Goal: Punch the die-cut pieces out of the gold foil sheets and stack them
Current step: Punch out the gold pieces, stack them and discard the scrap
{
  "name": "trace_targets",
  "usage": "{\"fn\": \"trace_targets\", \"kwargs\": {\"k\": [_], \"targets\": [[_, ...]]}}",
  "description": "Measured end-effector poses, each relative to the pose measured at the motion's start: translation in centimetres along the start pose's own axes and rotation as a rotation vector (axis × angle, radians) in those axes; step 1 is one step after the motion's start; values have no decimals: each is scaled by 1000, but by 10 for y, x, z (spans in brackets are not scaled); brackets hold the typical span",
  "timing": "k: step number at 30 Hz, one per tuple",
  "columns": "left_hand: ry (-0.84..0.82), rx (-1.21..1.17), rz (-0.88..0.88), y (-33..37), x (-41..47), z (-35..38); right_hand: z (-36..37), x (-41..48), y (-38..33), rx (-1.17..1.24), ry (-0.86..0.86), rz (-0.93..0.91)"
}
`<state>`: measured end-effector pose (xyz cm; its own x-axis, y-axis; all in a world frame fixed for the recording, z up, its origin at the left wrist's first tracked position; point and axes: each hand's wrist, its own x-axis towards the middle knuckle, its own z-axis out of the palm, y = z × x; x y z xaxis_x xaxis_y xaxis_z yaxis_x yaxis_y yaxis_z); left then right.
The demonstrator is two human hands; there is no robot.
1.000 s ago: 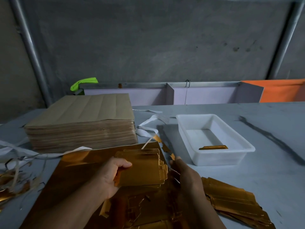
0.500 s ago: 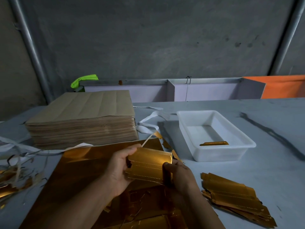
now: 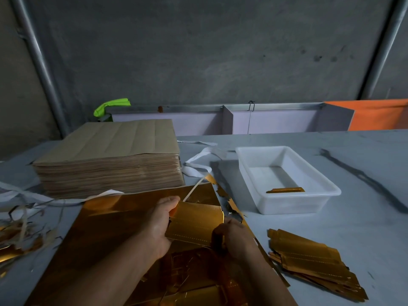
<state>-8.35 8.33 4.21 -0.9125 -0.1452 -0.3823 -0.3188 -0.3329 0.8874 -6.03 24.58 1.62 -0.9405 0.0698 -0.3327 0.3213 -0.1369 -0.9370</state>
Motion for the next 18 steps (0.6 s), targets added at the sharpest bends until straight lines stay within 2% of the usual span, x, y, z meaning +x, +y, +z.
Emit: {"fn": "trace_targets", "kwargs": {"k": [10, 18], "targets": [[-187, 194, -2, 0, -3, -2, -6, 1, -6, 282, 116, 18], [-175, 216, -103, -23, -18, 8, -7, -4, -5, 251, 285, -7]]}}
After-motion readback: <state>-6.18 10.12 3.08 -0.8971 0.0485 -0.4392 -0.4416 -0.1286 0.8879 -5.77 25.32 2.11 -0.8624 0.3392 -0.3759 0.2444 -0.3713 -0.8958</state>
